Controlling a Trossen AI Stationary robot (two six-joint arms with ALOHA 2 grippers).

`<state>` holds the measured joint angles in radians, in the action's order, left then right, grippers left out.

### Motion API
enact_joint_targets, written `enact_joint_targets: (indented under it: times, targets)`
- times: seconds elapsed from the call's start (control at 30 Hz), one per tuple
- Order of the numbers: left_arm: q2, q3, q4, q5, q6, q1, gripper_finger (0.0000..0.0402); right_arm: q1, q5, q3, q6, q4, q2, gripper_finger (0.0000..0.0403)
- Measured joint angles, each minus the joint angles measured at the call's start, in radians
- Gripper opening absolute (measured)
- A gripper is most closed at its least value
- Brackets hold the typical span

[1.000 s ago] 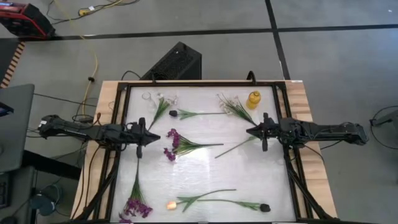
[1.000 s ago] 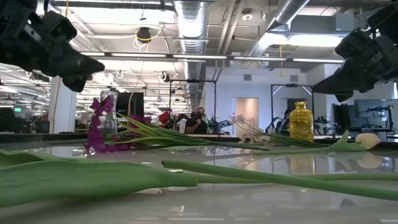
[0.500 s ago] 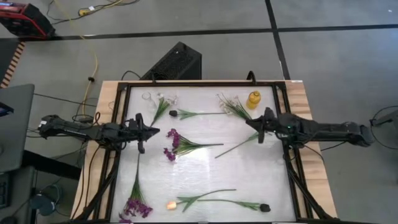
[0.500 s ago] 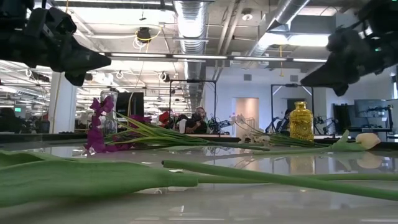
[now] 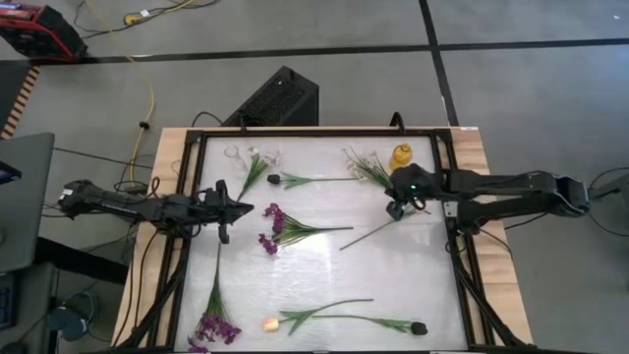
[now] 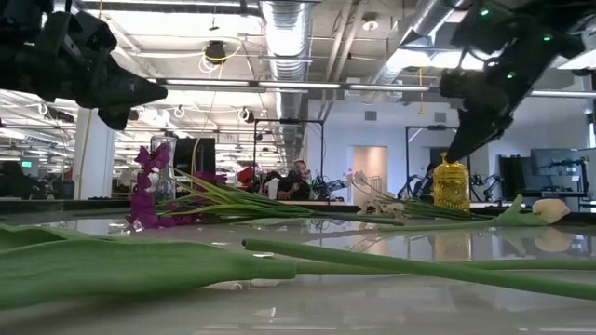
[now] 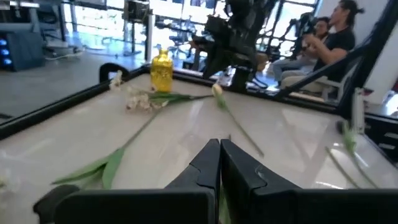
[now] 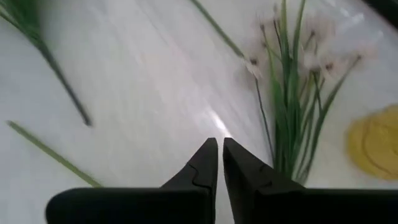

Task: Sort flowers into vase by color
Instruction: Put the right white flowers into the transparent vase

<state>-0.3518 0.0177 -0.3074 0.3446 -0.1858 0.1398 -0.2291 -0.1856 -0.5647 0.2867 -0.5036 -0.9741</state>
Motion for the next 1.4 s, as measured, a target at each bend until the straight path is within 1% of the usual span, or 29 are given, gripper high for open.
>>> enact_joint_targets:
  times: [0.13, 0.23, 0.37, 0.47, 0.6, 0.73, 0.83, 0.93, 1.07, 1.27, 1.4]
  targets:
    - [-0.064, 0.0, -0.017, -0.007, -0.021, 0.0, 0.0001, -0.034, 0.0, -0.047, 0.0, -0.008, -0.096, 0.0072]
    - [-0.112, 0.0, -0.064, -0.037, -0.028, 0.001, 0.0013, -0.043, 0.0, -0.112, 0.001, -0.032, -0.169, 0.008]
    - [-0.16, 0.001, -0.093, -0.048, -0.019, 0.007, 0.0047, -0.055, -0.001, -0.209, 0.001, -0.157, -0.266, 0.0089]
    - [-0.195, 0.001, -0.108, -0.049, -0.023, 0.015, 0.0078, -0.07, -0.006, -0.257, 0.002, -0.221, -0.331, 0.0096]
    - [-0.244, 0.002, -0.12, -0.052, -0.053, 0.045, 0.0115, -0.082, -0.004, -0.29, 0.008, -0.291, -0.394, 0.0105]
    - [-0.265, 0.002, -0.133, -0.052, -0.088, 0.058, 0.0136, -0.082, -0.003, -0.296, 0.055, -0.345, -0.424, 0.011]
    - [-0.271, 0.002, -0.129, -0.052, -0.117, 0.058, 0.0139, -0.08, 0.0, -0.296, 0.102, -0.36, -0.439, 0.0113]
    - [-0.27, 0.002, -0.129, -0.052, -0.11, 0.058, 0.0139, -0.08, 0.0, -0.296, 0.147, -0.353, -0.451, 0.0122]
    - [-0.27, 0.002, -0.128, -0.053, -0.118, 0.058, 0.0139, -0.08, -0.003, -0.296, 0.183, -0.361, -0.455, 0.015]
    - [-0.27, 0.002, -0.123, -0.12, -0.126, 0.058, 0.0139, -0.08, -0.05, -0.296, 0.211, -0.407, -0.454, 0.0201]
    - [-0.27, 0.002, -0.122, -0.122, -0.126, 0.058, 0.0139, -0.092, -0.058, -0.256, 0.214, -0.41, -0.455, 0.0215]
